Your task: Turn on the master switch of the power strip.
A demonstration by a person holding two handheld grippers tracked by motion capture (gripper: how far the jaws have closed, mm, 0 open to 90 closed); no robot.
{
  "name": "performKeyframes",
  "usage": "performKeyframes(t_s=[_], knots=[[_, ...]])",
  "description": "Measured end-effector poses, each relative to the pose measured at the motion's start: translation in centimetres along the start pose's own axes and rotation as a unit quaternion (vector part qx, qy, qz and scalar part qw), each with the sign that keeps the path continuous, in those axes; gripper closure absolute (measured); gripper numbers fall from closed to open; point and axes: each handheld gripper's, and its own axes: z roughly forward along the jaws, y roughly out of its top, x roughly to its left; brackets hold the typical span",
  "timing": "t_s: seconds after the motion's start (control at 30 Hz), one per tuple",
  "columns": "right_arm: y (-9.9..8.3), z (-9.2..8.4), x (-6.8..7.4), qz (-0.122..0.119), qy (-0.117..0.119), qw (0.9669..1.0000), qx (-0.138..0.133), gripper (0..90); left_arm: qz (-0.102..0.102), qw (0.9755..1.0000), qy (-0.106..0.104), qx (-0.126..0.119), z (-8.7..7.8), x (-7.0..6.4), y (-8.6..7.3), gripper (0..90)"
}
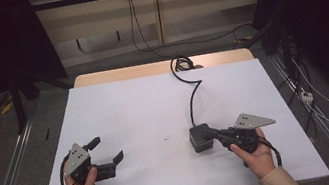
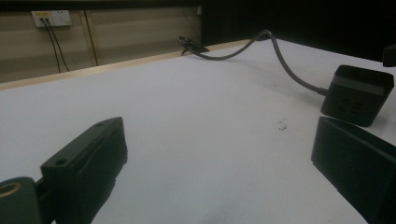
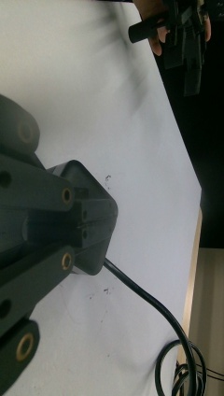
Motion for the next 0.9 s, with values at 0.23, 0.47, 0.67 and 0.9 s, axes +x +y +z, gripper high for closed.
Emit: performKeyframes(t_s=[0.23, 0.47, 0.67, 0.9], knots=[[0.14, 0.57, 0.12, 0.000, 0.002, 1.0000, 0.002, 90.0, -0.001, 1.0000, -0.001, 0.000, 0.00, -0.01, 0.00, 3.2], [0.12, 0.74, 0.20, -0.004, 0.002, 1.0000, 0.005, 90.0, -0.001, 1.0000, -0.001, -0.001, -0.03, 0.00, -0.02, 3.2], [0.03, 0.87, 0.33, -0.009, 0.003, 0.9999, 0.009, 90.0, -0.001, 1.0000, -0.002, -0.001, -0.01, 0.00, 0.00, 3.2], [-0.04, 0.99, 0.40, -0.014, 0.002, 0.9998, 0.013, 90.0, -0.001, 1.0000, -0.002, -0.001, 0.00, 0.00, -0.01, 3.2]])
